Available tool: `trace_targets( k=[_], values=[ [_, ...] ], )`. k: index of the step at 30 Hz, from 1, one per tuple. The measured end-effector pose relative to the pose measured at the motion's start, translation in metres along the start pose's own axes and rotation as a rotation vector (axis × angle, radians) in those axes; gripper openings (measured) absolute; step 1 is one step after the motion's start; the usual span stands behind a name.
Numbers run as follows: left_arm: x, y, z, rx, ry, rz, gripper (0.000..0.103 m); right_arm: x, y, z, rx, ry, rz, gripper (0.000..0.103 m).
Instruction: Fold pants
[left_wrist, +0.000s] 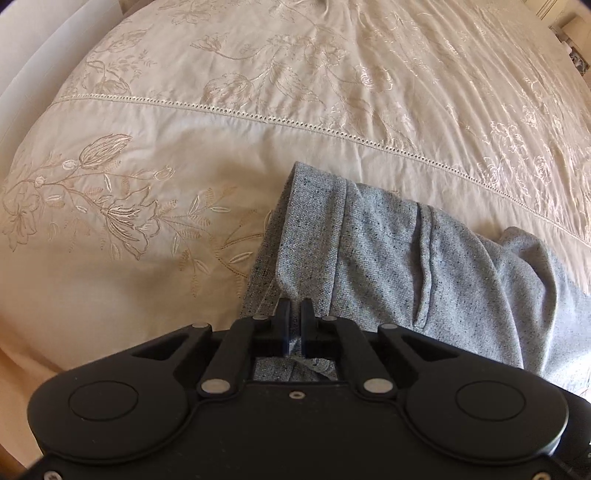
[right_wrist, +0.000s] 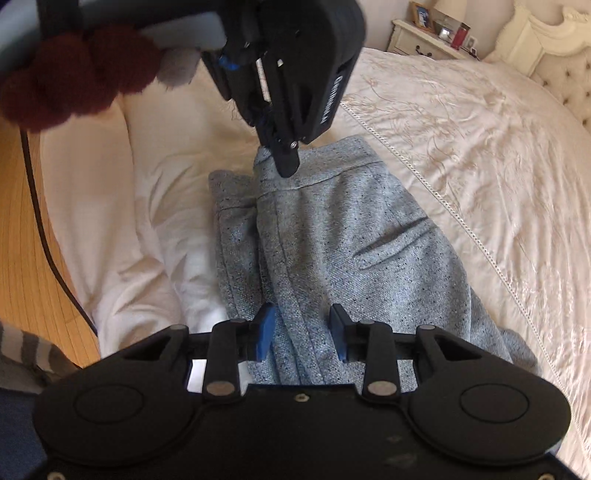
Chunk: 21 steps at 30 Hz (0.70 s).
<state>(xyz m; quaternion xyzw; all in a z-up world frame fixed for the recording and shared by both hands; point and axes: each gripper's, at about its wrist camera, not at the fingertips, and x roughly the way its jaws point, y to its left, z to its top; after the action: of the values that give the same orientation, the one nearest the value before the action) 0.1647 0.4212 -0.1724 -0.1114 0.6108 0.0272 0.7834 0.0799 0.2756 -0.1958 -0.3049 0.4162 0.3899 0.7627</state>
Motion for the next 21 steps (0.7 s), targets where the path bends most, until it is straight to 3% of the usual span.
trace_targets(
  k=[2, 3, 4, 10, 12, 17, 21],
  values=[
    [0.0, -0.001, 0.002, 0.007, 0.001, 0.002, 0.007, 0.004, 0.005, 0.0, -0.049, -0.012, -0.05, 0.03],
    [0.0, -0.002, 0.003, 0.006, -0.004, 0.004, 0.007, 0.006, 0.004, 0.002, -0.04, -0.015, -0.035, 0.012],
    [-0.003, -0.003, 0.003, 0.002, -0.011, 0.006, 0.007, 0.004, 0.0, 0.004, -0.014, -0.017, -0.011, 0.007],
    [-0.057, -0.006, -0.006, 0.034, -0.134, 0.018, 0.007, -0.036, -0.027, 0.018, 0.175, -0.122, 0.085, 0.007],
    [-0.053, -0.002, -0.014, 0.038, -0.104, 0.022, 0.007, -0.033, -0.021, 0.018, 0.16, -0.098, 0.112, 0.008],
    [-0.001, 0.01, -0.03, 0.001, 0.062, 0.096, 0.009, 0.01, 0.004, 0.007, 0.062, 0.022, 0.145, 0.013],
    [-0.019, 0.015, -0.03, -0.008, 0.03, 0.127, 0.01, -0.006, -0.015, 0.008, 0.167, -0.012, 0.185, 0.019]
  ],
)
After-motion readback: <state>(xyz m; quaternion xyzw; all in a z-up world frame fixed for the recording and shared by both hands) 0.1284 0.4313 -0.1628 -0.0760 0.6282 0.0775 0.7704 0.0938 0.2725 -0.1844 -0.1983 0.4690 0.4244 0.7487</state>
